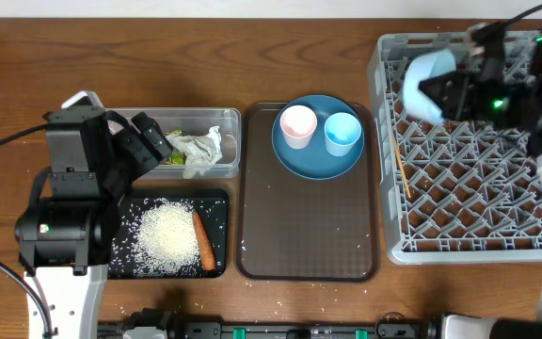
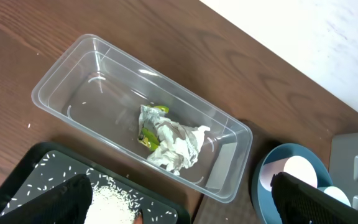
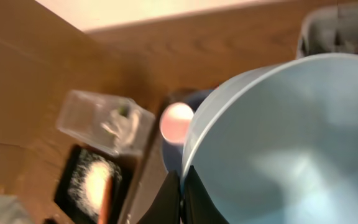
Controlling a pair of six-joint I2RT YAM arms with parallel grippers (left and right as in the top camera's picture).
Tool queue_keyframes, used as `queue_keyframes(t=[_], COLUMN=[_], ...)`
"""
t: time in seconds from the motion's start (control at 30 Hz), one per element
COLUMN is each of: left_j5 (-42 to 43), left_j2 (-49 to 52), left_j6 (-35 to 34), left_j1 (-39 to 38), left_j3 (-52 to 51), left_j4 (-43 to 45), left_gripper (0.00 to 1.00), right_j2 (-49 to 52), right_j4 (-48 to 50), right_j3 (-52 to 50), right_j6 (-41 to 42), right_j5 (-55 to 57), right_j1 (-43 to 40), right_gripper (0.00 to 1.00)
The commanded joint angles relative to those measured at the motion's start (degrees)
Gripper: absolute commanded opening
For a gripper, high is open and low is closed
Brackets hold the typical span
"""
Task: Sort waste into correct bins and load items into the dishwasher rack
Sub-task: 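Carry the bowl right and set it tilted into the dish rack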
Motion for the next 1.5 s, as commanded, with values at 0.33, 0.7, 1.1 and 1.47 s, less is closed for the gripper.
queue_keyframes(t=[0.33,0.7,1.1,1.47], left_j5=[-0.72,-0.74,-0.72,-0.72], left_j2=[0.22,0.22,0.22,0.22], left_j6=[0.79,0.76,0.76,0.76], left_j1=[0.2,0.2,0.2,0.2], left_j3=[1.07,1.07,1.07,1.07], left_j4=[-0.13,-0.13,-0.13,-0.13], left_gripper=[0.94,0.94,0.94,0.94], right_j2=[16.22,27.63,34.99,35.91], right_j4=[21.11,32.46,34.82,33.38], right_j3=[1.01,1.01,1.01,0.76], right_j6=[0.0,0.11,-1.57,-0.48], right_j5=[-31.15,-34.4,-34.4,-34.14], right_j1=[-5.73,-5.73,-5.86,-8.74], right_gripper=[0.01,0.01,0.01,0.01])
